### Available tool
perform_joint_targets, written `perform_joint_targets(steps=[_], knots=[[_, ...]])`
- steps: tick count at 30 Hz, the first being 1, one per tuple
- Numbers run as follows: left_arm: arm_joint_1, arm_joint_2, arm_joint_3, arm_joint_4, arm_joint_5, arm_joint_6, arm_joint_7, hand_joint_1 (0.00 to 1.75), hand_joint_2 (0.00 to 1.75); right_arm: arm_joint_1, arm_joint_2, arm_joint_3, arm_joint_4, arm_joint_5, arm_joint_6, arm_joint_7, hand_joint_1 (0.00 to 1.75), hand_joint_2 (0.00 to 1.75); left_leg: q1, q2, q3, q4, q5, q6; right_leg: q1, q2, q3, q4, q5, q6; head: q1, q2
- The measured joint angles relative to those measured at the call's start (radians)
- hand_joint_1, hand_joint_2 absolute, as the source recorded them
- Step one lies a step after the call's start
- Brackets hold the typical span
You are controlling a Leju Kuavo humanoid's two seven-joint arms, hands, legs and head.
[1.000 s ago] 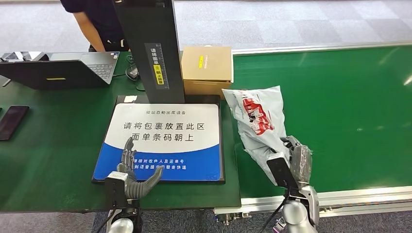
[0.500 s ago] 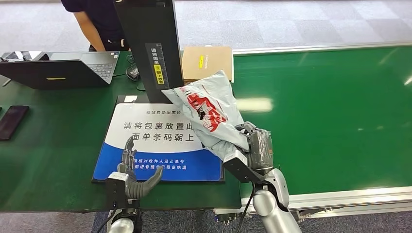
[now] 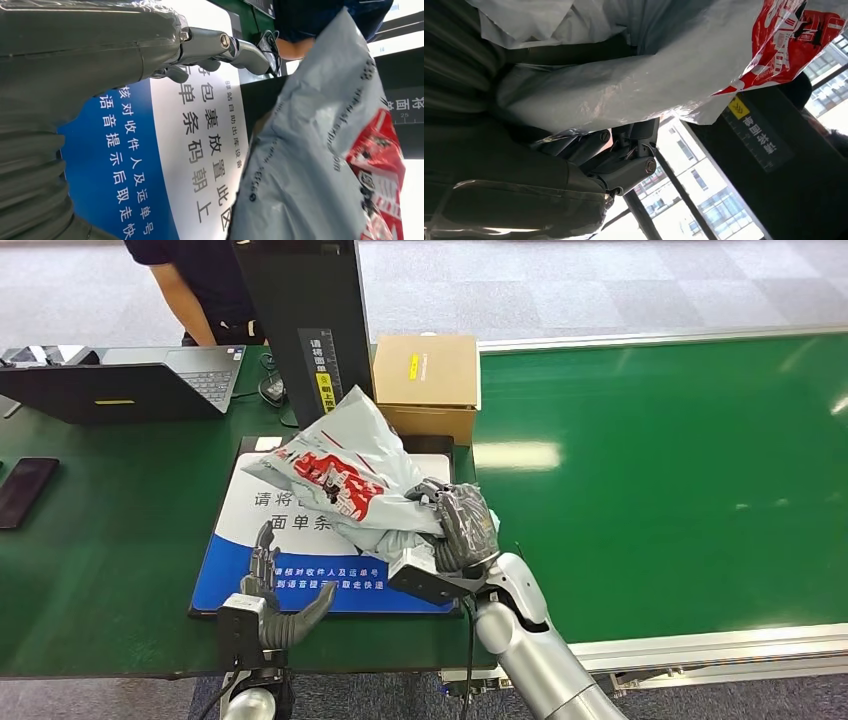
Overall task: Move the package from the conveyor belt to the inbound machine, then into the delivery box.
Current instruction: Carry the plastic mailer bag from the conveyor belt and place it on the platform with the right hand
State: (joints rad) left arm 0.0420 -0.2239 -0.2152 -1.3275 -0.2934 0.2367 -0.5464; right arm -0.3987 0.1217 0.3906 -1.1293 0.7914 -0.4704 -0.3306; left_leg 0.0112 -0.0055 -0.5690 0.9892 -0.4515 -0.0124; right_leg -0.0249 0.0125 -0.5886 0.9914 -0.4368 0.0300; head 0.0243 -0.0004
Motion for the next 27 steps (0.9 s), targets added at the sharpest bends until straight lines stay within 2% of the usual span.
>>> perform_joint_targets(steps=[9,19,20,23,24,27], knots=[[0.0,0.0,-0.001,0.0,0.004,0.022,-0.009,0.0,1.75,-0.083,0.003,0.072,0.125,0.022,-0.002,-0.005,1.75,1.75,0.0,0.0,0.0,0.0,0.0,0.0,0.0,0.0,0.0,0.0,0.0,0.0,0.0,0.0],[0.0,0.0,-0.001,0.0,0.004,0.026,-0.011,0.0,1.75,-0.105,0.008,0.087,0.17,0.023,-0.002,-0.004,1.73,1.75,0.0,0.0,0.0,0.0,0.0,0.0,0.0,0.0,0.0,0.0,0.0,0.0,0.0,0.0],[0.0,0.0,-0.001,0.0,0.004,0.026,-0.011,0.0,1.75,-0.106,0.008,0.088,0.172,0.023,-0.002,-0.004,1.57,1.75,0.0,0.0,0.0,0.0,0.0,0.0,0.0,0.0,0.0,0.0,0.0,0.0,0.0,0.0],[0.0,0.0,-0.001,0.0,0.004,0.031,-0.009,0.0,1.75,-0.114,0.009,0.09,0.188,0.033,-0.005,0.012,0.27,1.75,0.0,0.0,0.0,0.0,0.0,0.0,0.0,0.0,0.0,0.0,0.0,0.0,0.0,0.0],[0.0,0.0,-0.001,-0.001,0.004,0.035,-0.005,0.0,1.75,-0.122,0.009,0.091,0.201,0.042,-0.005,0.026,0.0,1.75,0.0,0.0,0.0,0.0,0.0,0.0,0.0,0.0,0.0,0.0,0.0,0.0,0.0,0.0],[0.007,0.0,-0.002,-0.018,-0.005,0.047,0.019,0.0,1.75,-0.145,0.01,0.094,0.26,0.064,-0.001,0.07,0.0,1.75,0.0,0.0,0.0,0.0,0.0,0.0,0.0,0.0,0.0,0.0,0.0,0.0,0.0,0.0]])
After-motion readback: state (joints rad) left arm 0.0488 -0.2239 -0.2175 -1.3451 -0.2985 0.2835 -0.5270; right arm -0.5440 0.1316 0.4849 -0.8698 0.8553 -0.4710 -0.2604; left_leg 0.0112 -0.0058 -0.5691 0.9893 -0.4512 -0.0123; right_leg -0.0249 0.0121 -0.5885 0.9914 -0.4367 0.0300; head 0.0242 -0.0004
